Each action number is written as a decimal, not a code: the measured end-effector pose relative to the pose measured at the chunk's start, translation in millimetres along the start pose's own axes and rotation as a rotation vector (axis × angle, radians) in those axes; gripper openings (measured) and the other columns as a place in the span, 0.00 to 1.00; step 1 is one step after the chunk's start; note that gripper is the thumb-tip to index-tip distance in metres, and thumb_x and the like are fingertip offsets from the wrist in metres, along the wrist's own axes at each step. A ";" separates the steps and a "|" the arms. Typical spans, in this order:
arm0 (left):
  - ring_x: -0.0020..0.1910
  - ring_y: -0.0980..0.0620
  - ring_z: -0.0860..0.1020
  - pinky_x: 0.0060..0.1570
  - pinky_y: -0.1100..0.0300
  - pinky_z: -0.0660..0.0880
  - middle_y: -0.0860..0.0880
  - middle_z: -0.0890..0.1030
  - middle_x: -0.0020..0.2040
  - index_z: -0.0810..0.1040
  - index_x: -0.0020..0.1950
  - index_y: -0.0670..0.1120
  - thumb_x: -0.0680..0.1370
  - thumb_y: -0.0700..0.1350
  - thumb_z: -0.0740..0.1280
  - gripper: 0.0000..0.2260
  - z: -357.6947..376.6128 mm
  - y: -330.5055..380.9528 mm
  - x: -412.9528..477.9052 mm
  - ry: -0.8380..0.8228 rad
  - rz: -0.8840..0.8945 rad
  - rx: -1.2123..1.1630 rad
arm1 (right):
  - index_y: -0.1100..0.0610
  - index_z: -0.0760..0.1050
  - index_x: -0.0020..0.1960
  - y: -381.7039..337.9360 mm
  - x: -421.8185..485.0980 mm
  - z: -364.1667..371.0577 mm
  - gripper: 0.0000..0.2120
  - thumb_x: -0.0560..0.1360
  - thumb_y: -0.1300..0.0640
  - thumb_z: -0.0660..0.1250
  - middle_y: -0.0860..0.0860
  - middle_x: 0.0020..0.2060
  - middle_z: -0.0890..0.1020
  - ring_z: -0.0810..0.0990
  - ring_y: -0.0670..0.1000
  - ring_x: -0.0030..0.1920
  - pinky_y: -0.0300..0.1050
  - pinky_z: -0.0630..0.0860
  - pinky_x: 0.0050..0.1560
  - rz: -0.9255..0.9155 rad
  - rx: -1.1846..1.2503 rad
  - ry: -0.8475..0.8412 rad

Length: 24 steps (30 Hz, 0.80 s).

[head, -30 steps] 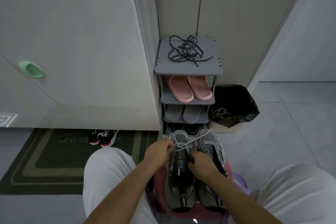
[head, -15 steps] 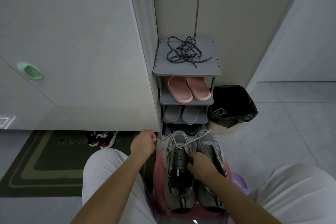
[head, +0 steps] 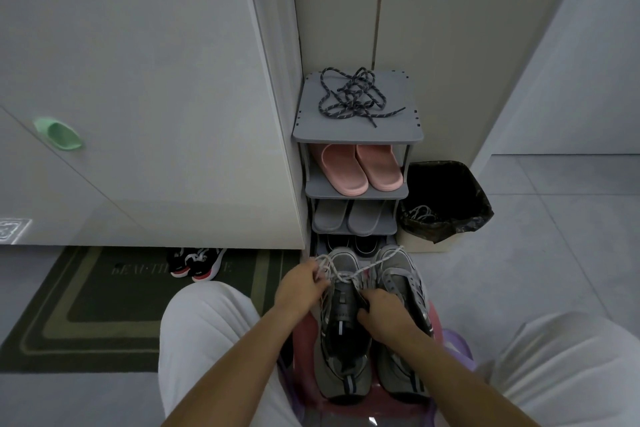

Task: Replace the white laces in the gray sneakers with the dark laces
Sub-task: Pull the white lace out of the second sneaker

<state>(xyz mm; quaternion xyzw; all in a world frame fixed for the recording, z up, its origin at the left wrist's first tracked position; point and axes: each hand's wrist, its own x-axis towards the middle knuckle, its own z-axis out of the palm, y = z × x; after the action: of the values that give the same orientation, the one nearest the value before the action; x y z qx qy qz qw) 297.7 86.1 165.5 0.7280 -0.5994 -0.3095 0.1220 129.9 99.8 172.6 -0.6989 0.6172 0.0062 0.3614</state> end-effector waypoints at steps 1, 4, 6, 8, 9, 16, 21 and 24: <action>0.38 0.53 0.71 0.37 0.60 0.64 0.53 0.71 0.34 0.67 0.34 0.48 0.75 0.46 0.68 0.13 0.9 -1.2 0.7 -0.020 -0.015 -0.022 | 0.62 0.75 0.54 0.0 0.4 0.1 0.11 0.75 0.59 0.60 0.58 0.52 0.80 0.78 0.57 0.53 0.44 0.73 0.49 0.001 0.001 0.000; 0.31 0.57 0.68 0.35 0.62 0.63 0.55 0.67 0.30 0.62 0.30 0.48 0.75 0.45 0.69 0.19 6.6 -0.6 0.7 -0.034 -0.050 -0.083 | 0.61 0.75 0.54 0.3 0.2 -0.1 0.11 0.74 0.59 0.60 0.58 0.52 0.80 0.78 0.58 0.53 0.45 0.73 0.49 0.000 -0.003 0.001; 0.30 0.58 0.67 0.35 0.61 0.63 0.54 0.66 0.29 0.61 0.29 0.48 0.75 0.44 0.69 0.20 9.6 0.8 1.2 -0.002 -0.067 -0.107 | 0.61 0.75 0.54 0.9 0.4 0.0 0.11 0.74 0.59 0.60 0.58 0.52 0.80 0.78 0.57 0.53 0.45 0.74 0.50 -0.002 -0.004 0.002; 0.32 0.54 0.69 0.36 0.60 0.65 0.52 0.68 0.30 0.62 0.29 0.47 0.75 0.43 0.67 0.18 10.5 2.3 2.1 0.015 -0.093 -0.113 | 0.61 0.75 0.55 1.0 0.3 0.3 0.12 0.74 0.59 0.60 0.57 0.52 0.80 0.78 0.57 0.53 0.45 0.74 0.51 -0.006 -0.005 0.004; 0.34 0.51 0.71 0.38 0.59 0.67 0.51 0.70 0.31 0.64 0.30 0.47 0.76 0.43 0.66 0.17 10.6 2.2 2.8 0.013 -0.104 -0.107 | 0.61 0.75 0.55 0.5 0.3 0.3 0.12 0.74 0.59 0.60 0.57 0.52 0.80 0.78 0.57 0.53 0.45 0.74 0.51 -0.007 -0.003 0.003; 0.33 0.48 0.80 0.32 0.59 0.78 0.41 0.81 0.39 0.73 0.47 0.37 0.80 0.37 0.57 0.07 -1.6 -2.5 9.6 0.057 -0.376 -0.479 | 0.62 0.75 0.54 1.1 0.0 -0.5 0.11 0.74 0.60 0.60 0.58 0.51 0.80 0.78 0.57 0.52 0.44 0.74 0.49 0.003 0.024 -0.014; 0.36 0.48 0.78 0.33 0.62 0.71 0.44 0.80 0.39 0.74 0.38 0.42 0.77 0.42 0.61 0.09 -13.7 -6.3 9.6 -0.186 -0.306 -0.072 | 0.61 0.74 0.49 0.6 2.4 -1.4 0.07 0.75 0.58 0.62 0.58 0.50 0.80 0.78 0.56 0.50 0.43 0.73 0.45 -0.019 0.015 -0.031; 0.47 0.47 0.79 0.44 0.59 0.73 0.44 0.79 0.49 0.75 0.51 0.44 0.76 0.44 0.65 0.06 -17.2 0.3 6.2 -0.203 -0.168 0.019 | 0.61 0.75 0.45 0.1 4.2 -10.2 0.12 0.75 0.51 0.65 0.56 0.42 0.79 0.78 0.53 0.44 0.40 0.70 0.41 -0.035 0.045 -0.070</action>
<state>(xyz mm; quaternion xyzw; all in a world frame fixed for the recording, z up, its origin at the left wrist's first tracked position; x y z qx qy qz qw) 308.3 76.9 177.1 0.7416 -0.5486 -0.3851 0.0274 126.4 91.0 178.1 -0.7007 0.5917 0.0102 0.3984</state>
